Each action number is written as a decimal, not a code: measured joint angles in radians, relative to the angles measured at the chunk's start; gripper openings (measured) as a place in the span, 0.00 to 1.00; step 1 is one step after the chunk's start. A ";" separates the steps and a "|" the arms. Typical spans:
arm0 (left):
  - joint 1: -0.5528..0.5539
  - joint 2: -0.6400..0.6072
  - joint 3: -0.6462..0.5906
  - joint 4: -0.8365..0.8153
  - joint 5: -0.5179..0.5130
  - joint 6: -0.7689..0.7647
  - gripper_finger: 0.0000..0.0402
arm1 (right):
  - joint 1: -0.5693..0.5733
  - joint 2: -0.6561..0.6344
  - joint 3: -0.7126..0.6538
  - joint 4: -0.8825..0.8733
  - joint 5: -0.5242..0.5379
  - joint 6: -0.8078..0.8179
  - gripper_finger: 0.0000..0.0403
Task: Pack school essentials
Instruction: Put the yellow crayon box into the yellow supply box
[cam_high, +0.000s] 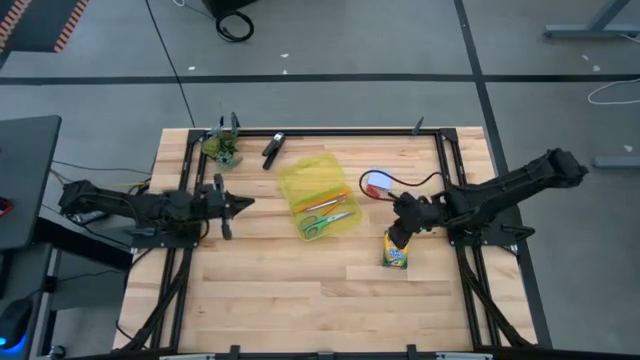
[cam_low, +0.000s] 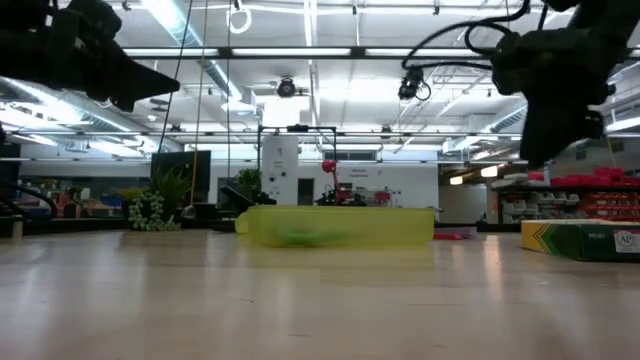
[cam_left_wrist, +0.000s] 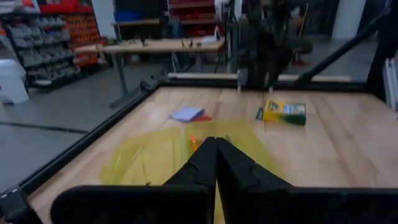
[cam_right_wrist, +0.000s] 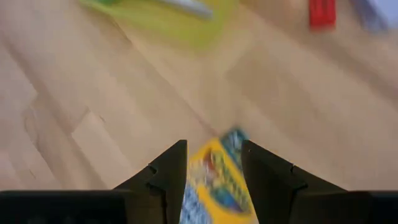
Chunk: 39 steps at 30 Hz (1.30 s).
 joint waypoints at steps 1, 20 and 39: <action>0.000 -0.018 -0.015 0.017 0.000 0.000 0.03 | 0.012 0.013 0.007 -0.020 -0.012 0.048 0.40; 0.001 -0.173 -0.111 0.052 -0.005 0.151 0.09 | 0.066 0.295 0.172 -0.233 -0.254 0.602 0.64; 0.001 -0.172 -0.111 -0.030 -0.004 0.052 0.03 | 0.049 0.536 0.378 -0.219 -0.184 0.618 0.89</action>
